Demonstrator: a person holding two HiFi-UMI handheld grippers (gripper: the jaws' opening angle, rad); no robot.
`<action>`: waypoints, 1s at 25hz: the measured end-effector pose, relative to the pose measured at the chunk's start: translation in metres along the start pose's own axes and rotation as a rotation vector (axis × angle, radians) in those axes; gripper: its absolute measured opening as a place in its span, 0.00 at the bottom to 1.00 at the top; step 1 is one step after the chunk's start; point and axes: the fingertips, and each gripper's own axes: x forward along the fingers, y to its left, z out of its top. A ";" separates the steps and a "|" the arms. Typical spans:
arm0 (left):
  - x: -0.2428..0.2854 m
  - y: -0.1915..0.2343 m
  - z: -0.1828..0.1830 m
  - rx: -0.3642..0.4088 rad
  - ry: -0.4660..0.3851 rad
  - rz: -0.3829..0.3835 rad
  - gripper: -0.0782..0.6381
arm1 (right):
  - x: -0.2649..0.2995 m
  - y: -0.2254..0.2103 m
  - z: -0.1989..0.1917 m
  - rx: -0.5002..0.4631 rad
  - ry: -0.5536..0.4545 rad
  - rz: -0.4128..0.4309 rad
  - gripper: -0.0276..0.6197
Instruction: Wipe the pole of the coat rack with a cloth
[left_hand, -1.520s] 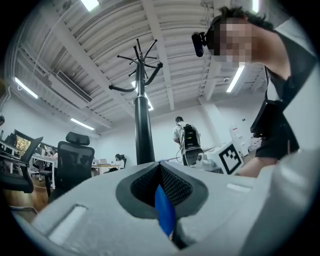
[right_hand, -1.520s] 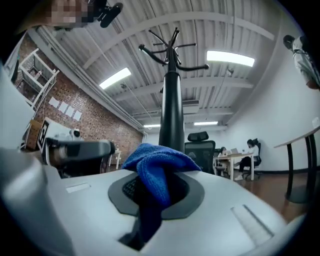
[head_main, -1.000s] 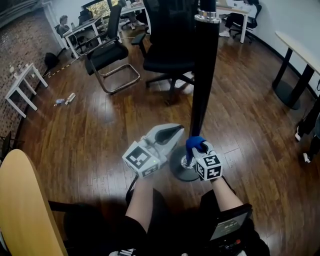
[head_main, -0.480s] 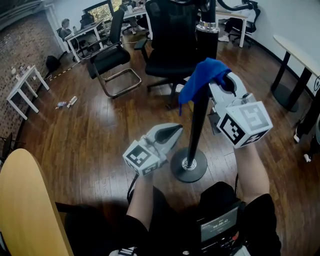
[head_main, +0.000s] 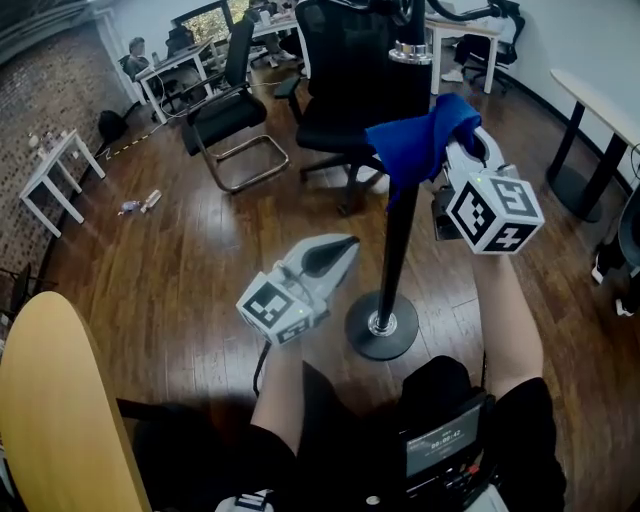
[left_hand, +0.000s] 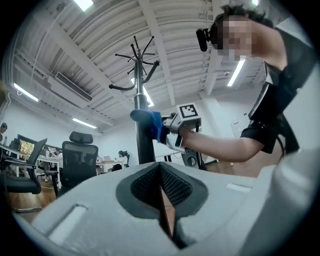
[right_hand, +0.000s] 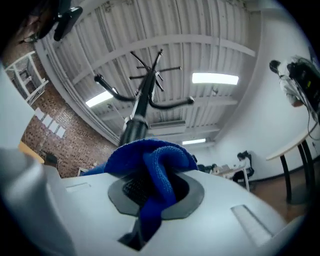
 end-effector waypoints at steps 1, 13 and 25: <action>0.001 -0.002 -0.004 0.000 0.006 -0.002 0.11 | 0.000 -0.010 -0.035 0.042 0.068 -0.003 0.09; -0.004 -0.013 -0.043 -0.052 0.068 0.010 0.11 | -0.144 -0.029 -0.446 0.323 0.710 -0.048 0.09; -0.010 -0.010 -0.042 -0.071 0.060 0.031 0.11 | -0.063 -0.021 -0.260 0.381 0.308 -0.012 0.08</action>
